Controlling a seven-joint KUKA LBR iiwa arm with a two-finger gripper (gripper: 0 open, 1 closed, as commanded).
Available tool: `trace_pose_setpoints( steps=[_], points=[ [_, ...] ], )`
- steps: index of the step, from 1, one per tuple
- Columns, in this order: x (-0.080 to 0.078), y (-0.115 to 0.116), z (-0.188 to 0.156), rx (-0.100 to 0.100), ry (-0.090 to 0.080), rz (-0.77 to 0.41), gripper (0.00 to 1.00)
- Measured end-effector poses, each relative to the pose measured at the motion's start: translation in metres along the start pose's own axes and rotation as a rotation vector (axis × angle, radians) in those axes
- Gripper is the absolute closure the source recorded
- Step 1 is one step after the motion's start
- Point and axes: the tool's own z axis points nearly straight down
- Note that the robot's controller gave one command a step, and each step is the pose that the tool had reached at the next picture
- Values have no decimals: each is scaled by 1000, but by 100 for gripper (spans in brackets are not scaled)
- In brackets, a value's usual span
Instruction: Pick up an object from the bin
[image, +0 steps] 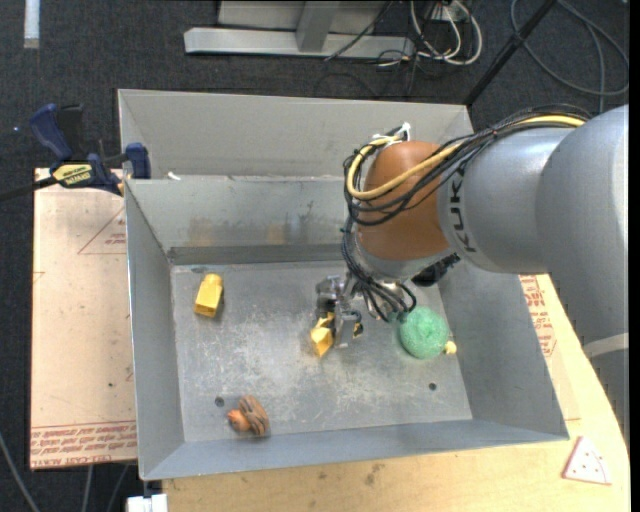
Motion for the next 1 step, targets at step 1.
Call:
trace_pose_setpoints(
  steps=[1],
  points=[
    [10, 35, -61, 1, -3, -163, 100]
  ],
)
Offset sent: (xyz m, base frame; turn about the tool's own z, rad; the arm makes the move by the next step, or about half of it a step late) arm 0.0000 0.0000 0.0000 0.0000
